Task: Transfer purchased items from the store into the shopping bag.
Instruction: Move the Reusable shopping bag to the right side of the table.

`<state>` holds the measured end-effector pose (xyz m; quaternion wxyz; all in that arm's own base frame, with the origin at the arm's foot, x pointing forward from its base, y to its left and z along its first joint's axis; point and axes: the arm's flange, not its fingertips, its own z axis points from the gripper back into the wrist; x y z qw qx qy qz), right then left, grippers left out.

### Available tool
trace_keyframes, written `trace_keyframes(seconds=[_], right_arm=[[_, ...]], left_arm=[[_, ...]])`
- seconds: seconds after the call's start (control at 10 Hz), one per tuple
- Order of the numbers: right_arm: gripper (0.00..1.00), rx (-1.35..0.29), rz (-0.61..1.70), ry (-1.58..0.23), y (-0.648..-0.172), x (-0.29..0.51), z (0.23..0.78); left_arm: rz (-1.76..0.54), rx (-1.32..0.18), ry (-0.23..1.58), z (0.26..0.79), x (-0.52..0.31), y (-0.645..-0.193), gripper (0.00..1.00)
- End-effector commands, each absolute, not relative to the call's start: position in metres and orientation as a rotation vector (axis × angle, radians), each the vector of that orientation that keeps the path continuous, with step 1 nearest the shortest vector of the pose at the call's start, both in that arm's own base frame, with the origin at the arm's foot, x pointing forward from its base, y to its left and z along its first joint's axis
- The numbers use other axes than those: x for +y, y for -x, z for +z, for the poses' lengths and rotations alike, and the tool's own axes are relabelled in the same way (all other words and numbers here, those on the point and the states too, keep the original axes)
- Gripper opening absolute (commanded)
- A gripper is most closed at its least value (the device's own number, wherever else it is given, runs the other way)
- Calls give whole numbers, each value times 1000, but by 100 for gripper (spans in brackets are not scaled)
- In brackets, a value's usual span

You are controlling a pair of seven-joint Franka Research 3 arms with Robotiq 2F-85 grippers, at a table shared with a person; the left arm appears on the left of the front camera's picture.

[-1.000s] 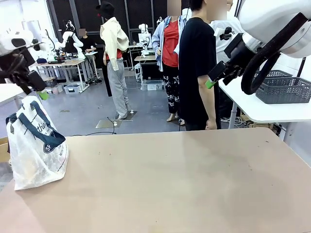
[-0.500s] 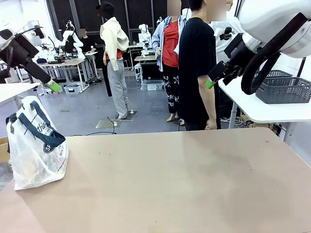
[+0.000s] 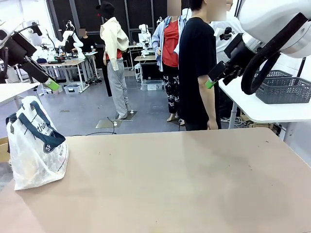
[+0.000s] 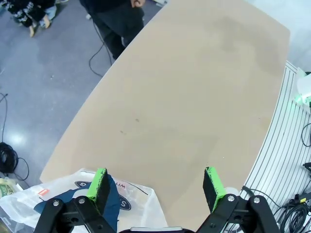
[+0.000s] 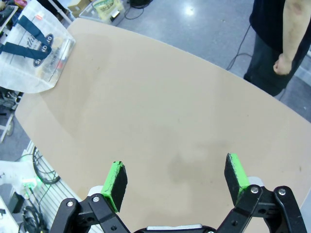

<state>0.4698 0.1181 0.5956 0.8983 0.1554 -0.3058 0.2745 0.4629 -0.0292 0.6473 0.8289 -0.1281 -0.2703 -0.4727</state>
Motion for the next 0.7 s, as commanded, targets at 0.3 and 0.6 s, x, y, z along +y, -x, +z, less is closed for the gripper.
trace_keyframes(seconds=[0.3,0.6], right_arm=[[100,-622,568,-307,-468,118,593],[100,-622,568,-307,-468,118,593]], left_arm=[[-998,-565,281,647,-30,-462,100],[-998,-565,281,647,-30,-462,100]])
